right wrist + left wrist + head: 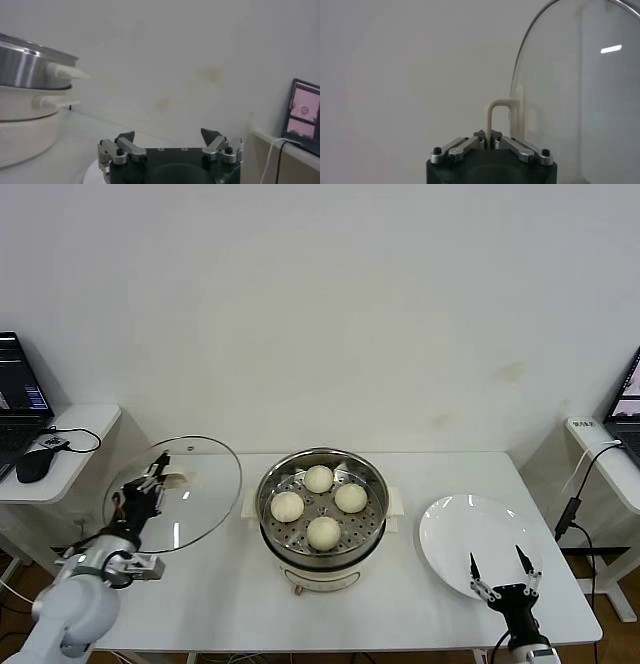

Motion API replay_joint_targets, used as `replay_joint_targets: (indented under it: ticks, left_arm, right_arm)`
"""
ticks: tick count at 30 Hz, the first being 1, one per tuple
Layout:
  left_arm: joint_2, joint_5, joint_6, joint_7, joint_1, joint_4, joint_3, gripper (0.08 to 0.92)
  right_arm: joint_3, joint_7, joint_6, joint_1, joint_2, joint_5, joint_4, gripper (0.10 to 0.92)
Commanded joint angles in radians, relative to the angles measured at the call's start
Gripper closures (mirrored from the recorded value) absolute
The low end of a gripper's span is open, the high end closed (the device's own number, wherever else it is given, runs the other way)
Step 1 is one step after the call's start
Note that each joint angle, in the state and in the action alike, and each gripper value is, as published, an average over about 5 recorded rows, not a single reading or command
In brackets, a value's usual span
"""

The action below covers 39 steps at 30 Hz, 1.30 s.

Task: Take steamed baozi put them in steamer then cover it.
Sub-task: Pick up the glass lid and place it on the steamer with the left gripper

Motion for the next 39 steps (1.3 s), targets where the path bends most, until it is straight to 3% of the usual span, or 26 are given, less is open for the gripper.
replay_joint_targets:
  ticks: [1, 11, 22, 39]
  left_arm:
    - [-0.056, 0.089, 0.2, 0.098, -0.166, -0.072, 0.281, 0.864]
    - [-0.21, 0.294, 0.325, 0.223, -0.35, -0.031, 0.473, 0.864]
    - [-0.393, 0.453, 0.336, 0.285, -0.373, 0.014, 0.587, 0.864]
    - [-0.456, 0.503, 0.313, 0.274, -0.316, 0.058, 0.607, 0.864]
  right_arm:
    - [-0.02, 0.031, 0.004, 0.026, 0.015, -0.07, -0.037, 0.203]
    - [-0.057, 0.043, 0.004, 0.06, 0.04, -0.114, -0.067, 0.203]
    - [-0.084, 0.053, 0.017, 0.055, 0.057, -0.158, -0.091, 0.203]
    - [-0.099, 0.056, 0.02, 0.051, 0.053, -0.157, -0.098, 0.203]
